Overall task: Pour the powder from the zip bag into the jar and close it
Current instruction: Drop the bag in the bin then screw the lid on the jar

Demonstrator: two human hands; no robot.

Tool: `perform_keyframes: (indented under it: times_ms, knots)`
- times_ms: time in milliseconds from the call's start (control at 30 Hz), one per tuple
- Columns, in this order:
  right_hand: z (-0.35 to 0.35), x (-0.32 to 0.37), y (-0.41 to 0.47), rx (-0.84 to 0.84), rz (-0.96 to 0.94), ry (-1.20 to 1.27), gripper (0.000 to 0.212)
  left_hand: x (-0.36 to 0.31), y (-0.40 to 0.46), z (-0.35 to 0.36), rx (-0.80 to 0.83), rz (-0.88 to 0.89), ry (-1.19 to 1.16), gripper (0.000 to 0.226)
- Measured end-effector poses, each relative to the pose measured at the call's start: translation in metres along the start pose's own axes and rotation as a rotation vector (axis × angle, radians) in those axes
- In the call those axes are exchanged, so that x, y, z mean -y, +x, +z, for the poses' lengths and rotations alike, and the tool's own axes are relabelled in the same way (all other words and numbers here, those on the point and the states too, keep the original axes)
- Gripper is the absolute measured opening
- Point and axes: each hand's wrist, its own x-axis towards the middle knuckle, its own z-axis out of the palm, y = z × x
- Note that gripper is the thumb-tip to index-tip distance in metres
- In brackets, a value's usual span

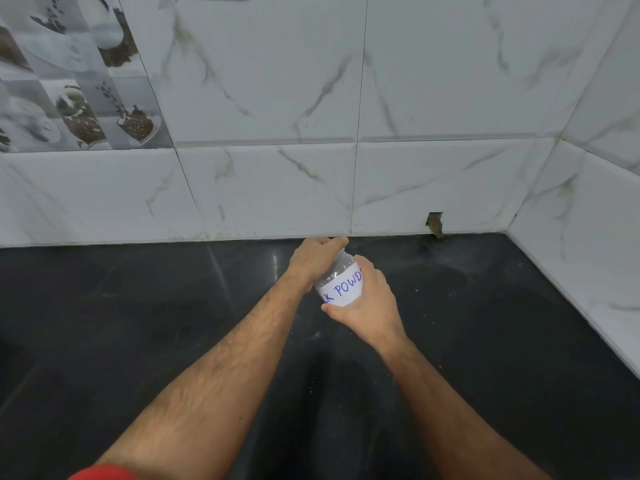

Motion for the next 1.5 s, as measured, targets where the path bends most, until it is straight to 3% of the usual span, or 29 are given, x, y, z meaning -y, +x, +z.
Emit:
perform_keyframes:
  times_ms: [100, 167, 267, 367, 500, 567, 667, 733, 833, 900, 967, 1100, 1200, 1367, 1500]
  knots:
    - [-0.013, 0.001, 0.003, 0.122, 0.096, 0.3, 0.077, -0.004, -0.002, -0.005, 0.092, 0.063, -0.058, 0.033]
    - [-0.021, -0.005, 0.005, 0.273, 0.159, 0.599, 0.076, -0.005, -0.002, -0.012, 0.196, 0.099, -0.092, 0.028]
    - [-0.026, -0.011, 0.006, 0.417, 0.211, 0.821, 0.076, -0.002, -0.001, -0.018, 0.287, 0.145, -0.167, 0.045]
    - [-0.022, -0.013, 0.006, 0.383, 0.223, 0.812, 0.078, 0.006, 0.001, -0.022, 0.294, 0.168, -0.192, 0.04]
    - [-0.017, -0.015, 0.01, 0.19, 0.194, 0.704, 0.072, 0.02, 0.007, -0.033, 0.194, 0.075, -0.208, 0.032]
    - [-0.017, -0.019, 0.01, 0.104, 0.172, 0.606, 0.077, 0.024, 0.01, -0.039, 0.165, 0.032, -0.207, 0.034]
    - [-0.016, -0.02, 0.009, 0.044, 0.147, 0.468, 0.087, 0.018, 0.009, -0.036, 0.203, 0.009, -0.245, 0.019]
    - [-0.014, -0.016, 0.007, 0.043, 0.139, 0.411, 0.092, 0.007, 0.006, -0.026, 0.242, 0.013, -0.225, 0.012]
    - [-0.009, -0.007, 0.006, 0.06, 0.125, 0.378, 0.096, -0.007, 0.004, -0.011, 0.24, 0.048, -0.072, 0.044]
    - [-0.009, -0.003, 0.005, 0.073, 0.132, 0.384, 0.097, -0.011, 0.003, -0.004, 0.157, 0.056, -0.007, 0.058]
    - [-0.012, -0.003, 0.006, 0.097, 0.134, 0.424, 0.097, -0.011, 0.004, -0.002, 0.112, 0.084, -0.01, 0.052]
    - [-0.017, -0.011, 0.005, 0.222, 0.196, 0.764, 0.09, -0.009, 0.005, -0.008, 0.23, 0.098, -0.135, 0.052]
    - [-0.02, -0.011, 0.003, 0.298, 0.241, 0.887, 0.087, -0.004, 0.007, -0.012, 0.272, 0.099, -0.23, 0.056]
    - [-0.022, -0.015, 0.008, 0.148, 0.244, 0.836, 0.07, 0.012, 0.01, -0.02, 0.15, 0.049, -0.208, 0.05]
    - [-0.021, -0.022, 0.012, 0.056, 0.196, 0.654, 0.08, 0.016, 0.01, -0.024, 0.115, 0.05, -0.244, 0.031]
